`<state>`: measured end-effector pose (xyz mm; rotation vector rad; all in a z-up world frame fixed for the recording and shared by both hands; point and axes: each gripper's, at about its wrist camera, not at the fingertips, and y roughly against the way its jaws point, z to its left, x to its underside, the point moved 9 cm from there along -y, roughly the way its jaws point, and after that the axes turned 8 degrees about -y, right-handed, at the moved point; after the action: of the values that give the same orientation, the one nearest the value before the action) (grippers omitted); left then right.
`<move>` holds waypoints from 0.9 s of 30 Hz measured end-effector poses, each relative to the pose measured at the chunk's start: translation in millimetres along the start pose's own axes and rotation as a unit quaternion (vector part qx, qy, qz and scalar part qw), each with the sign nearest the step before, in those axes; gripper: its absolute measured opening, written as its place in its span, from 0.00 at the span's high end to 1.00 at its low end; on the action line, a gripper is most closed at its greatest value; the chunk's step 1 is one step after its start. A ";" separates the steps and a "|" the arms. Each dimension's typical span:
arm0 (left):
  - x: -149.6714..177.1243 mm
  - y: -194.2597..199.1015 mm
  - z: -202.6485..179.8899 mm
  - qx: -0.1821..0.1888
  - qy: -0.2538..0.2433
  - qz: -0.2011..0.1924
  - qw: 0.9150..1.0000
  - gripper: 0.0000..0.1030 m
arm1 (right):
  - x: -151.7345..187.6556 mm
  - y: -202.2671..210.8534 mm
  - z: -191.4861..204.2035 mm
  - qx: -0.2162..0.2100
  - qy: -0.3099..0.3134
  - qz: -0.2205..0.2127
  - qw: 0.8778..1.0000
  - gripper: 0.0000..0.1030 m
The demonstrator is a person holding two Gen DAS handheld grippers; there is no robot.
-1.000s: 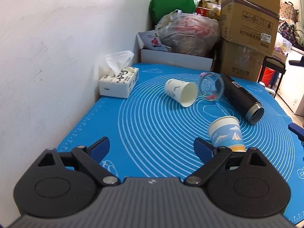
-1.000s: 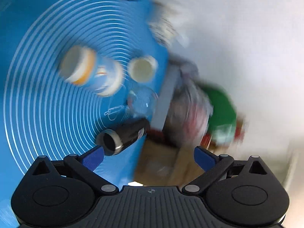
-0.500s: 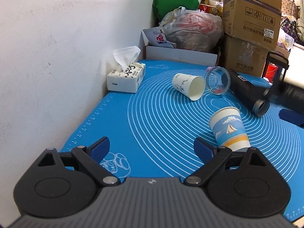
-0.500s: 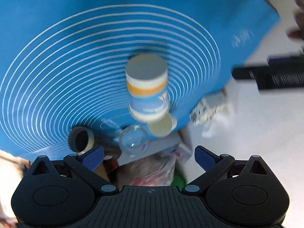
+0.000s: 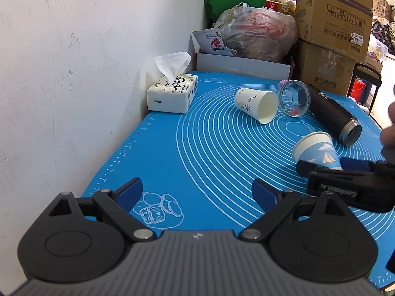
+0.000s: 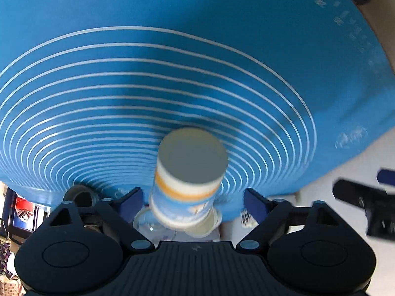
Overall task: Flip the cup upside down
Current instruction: 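Roll the right tool over and grasp the sailboat-print cup body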
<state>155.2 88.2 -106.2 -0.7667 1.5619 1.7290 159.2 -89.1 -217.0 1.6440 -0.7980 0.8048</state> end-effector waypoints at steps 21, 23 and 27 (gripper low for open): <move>-0.4 -10.2 -8.4 0.011 0.001 0.012 1.000 0.08 | 37.1 13.2 -23.3 -0.082 -0.351 -0.019 0.933 0.47; -2.6 -10.0 -10.4 0.012 -0.001 0.010 1.000 0.08 | 50.8 17.0 -24.8 -0.086 -0.400 -0.006 0.913 0.47; -6.3 -10.5 -14.3 0.015 -0.006 0.007 1.000 0.08 | 79.9 29.0 -31.4 -0.107 -0.526 0.001 0.844 0.47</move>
<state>167.2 73.9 -109.1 -0.7306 1.5852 1.7135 175.2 -71.7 -129.6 1.8188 -1.5653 -0.2944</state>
